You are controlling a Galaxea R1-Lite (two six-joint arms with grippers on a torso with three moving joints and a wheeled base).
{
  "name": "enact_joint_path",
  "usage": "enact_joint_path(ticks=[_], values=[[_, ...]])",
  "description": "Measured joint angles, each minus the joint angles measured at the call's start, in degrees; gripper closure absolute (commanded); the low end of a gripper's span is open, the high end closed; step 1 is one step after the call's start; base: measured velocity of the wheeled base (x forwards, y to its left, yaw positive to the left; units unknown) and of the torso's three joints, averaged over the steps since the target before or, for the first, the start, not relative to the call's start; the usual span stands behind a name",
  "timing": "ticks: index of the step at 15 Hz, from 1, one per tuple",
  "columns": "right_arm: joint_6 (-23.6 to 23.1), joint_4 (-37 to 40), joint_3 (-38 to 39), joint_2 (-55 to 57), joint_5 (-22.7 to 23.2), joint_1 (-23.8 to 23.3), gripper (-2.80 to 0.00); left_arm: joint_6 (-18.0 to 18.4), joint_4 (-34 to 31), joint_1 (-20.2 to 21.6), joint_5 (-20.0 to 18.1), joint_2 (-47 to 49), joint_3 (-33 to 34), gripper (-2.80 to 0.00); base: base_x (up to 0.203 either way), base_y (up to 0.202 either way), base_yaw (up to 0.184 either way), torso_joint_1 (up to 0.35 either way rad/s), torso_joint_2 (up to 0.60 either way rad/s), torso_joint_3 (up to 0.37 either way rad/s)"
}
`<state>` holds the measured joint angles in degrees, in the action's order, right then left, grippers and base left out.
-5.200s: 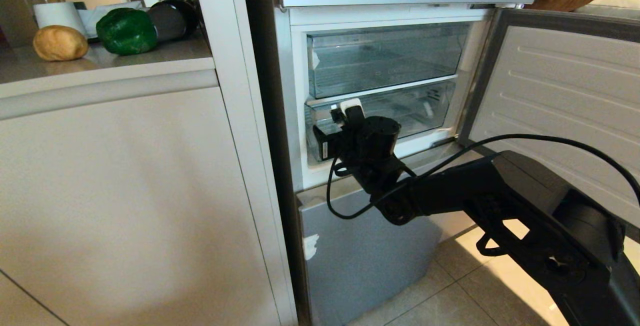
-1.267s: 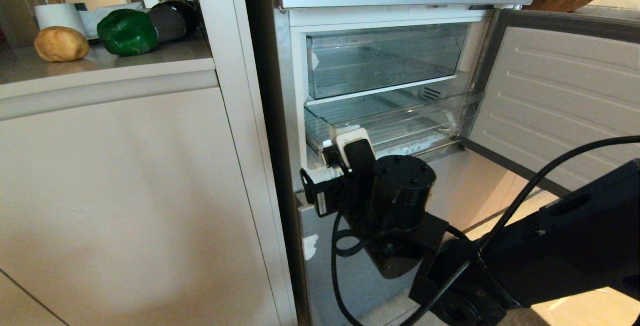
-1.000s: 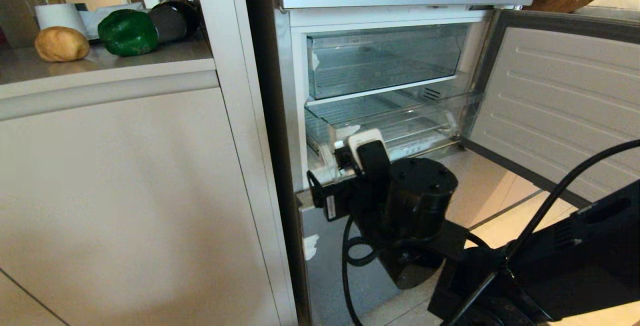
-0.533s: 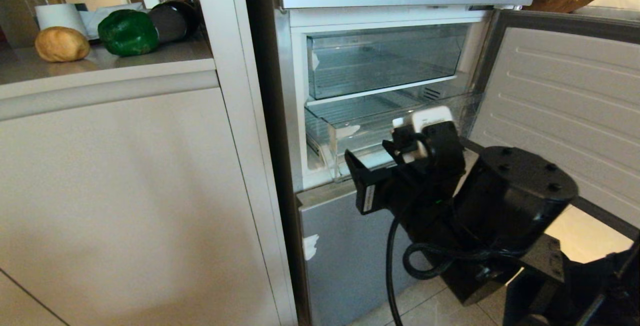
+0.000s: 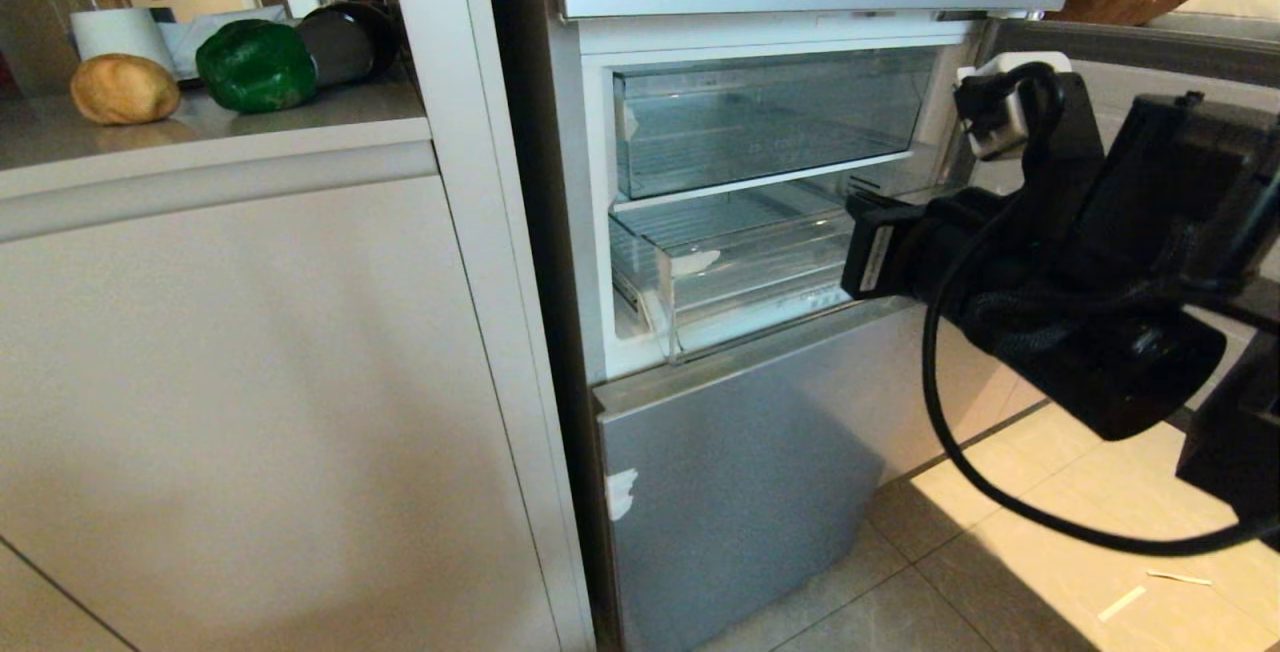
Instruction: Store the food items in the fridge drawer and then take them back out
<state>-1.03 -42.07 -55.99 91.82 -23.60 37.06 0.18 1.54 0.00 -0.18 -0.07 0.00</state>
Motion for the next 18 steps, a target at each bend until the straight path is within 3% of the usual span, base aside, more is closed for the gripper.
enact_joint_path(ticks=[3, 5, 13, 18], values=[[7.5, 16.5, -8.6, -0.3, 10.1, -7.5, 0.0, 0.0, 0.0, 0.0, 0.0, 0.0, 0.0, 0.0, 0.0, 0.0, 0.0, 0.0, 0.0, 0.0], [8.7, 22.6, -12.3, 1.2, 16.4, -12.4, 0.0, 0.0, 0.0, 0.0, 0.0, 0.0, 0.0, 0.0, 0.0, 0.0, 0.0, 0.0, 0.0, 0.0], [8.3, 27.7, -23.7, 11.6, 31.8, -21.8, 0.0, 0.0, 0.0, 0.0, 0.0, 0.0, 0.0, 0.0, 0.0, 0.0, 0.0, 0.0, 0.0, 0.0], [7.8, 30.0, -33.2, 18.9, 33.5, -23.4, 0.0, 0.0, 0.0, 0.0, 0.0, 0.0, 0.0, 0.0, 0.0, 0.0, 0.0, 0.0, 0.0, 0.0]])
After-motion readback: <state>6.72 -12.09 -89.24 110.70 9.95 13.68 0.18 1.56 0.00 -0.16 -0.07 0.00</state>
